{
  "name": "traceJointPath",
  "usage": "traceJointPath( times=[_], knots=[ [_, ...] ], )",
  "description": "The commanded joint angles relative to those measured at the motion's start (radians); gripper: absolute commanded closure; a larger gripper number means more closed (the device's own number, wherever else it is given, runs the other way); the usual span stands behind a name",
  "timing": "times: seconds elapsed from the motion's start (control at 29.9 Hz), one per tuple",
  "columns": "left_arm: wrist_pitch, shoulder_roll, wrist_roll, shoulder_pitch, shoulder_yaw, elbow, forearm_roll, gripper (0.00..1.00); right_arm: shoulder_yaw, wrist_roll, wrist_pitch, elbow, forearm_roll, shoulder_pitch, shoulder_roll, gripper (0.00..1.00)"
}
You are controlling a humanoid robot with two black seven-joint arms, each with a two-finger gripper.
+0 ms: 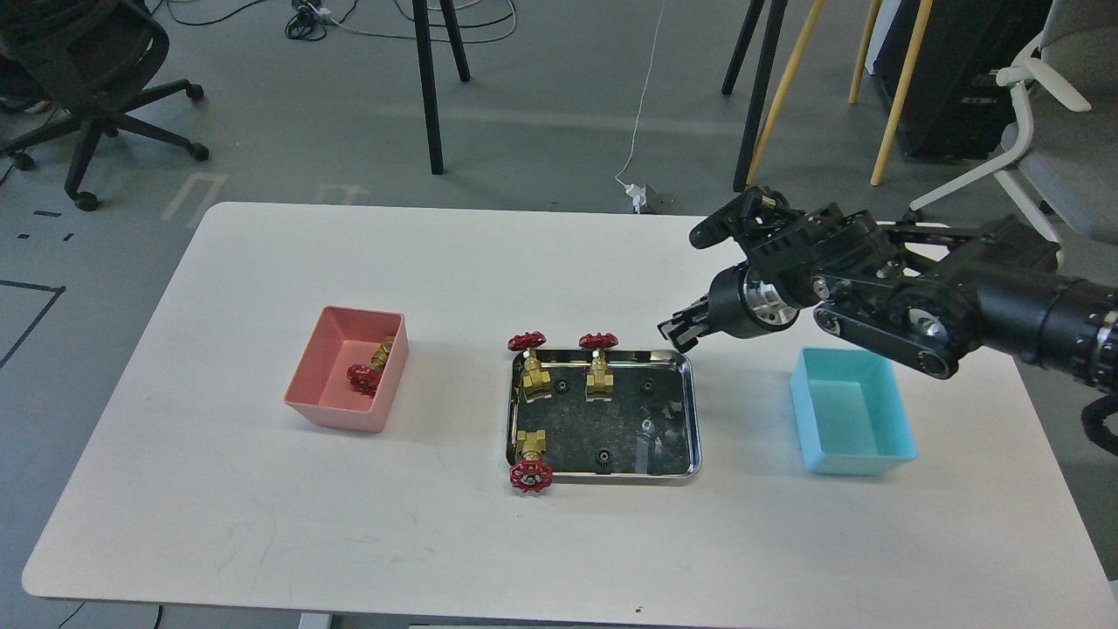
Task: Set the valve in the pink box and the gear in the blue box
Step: 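Lift the gear and lower it into the light blue box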
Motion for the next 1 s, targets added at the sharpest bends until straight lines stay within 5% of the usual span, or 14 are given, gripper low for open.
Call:
traceJointPath(
  times=[0.0,0.23,0.53,0.6,0.77,0.97],
  knots=[
    [-0.001,0.000,-0.001,0.002,0.000,0.000,0.000,0.02,0.002,0.003,0.000,0.068,0.047,-0.010,-0.177,0.95],
    [-0.001,-0.009,-0.001,0.003,0.001,0.000,-0.002,0.02,0.002,0.003,0.000,0.179,0.098,-0.094,-0.412,0.95],
    [0.000,-0.012,-0.001,0.003,0.000,0.000,-0.002,0.02,0.037,-0.002,0.000,0.176,0.087,-0.206,-0.437,0.92],
    [0.000,-0.012,-0.001,0.003,0.001,0.000,-0.002,0.02,0.045,-0.006,0.000,0.174,0.089,-0.215,-0.434,0.78],
    [-0.001,-0.012,0.000,0.006,0.001,0.000,-0.002,0.02,0.068,-0.008,0.000,0.167,0.118,-0.226,-0.414,0.12],
    [-0.001,-0.012,0.003,0.011,0.003,-0.002,-0.002,0.02,0.148,-0.008,0.000,0.176,0.213,-0.220,-0.406,0.05]
  ],
)
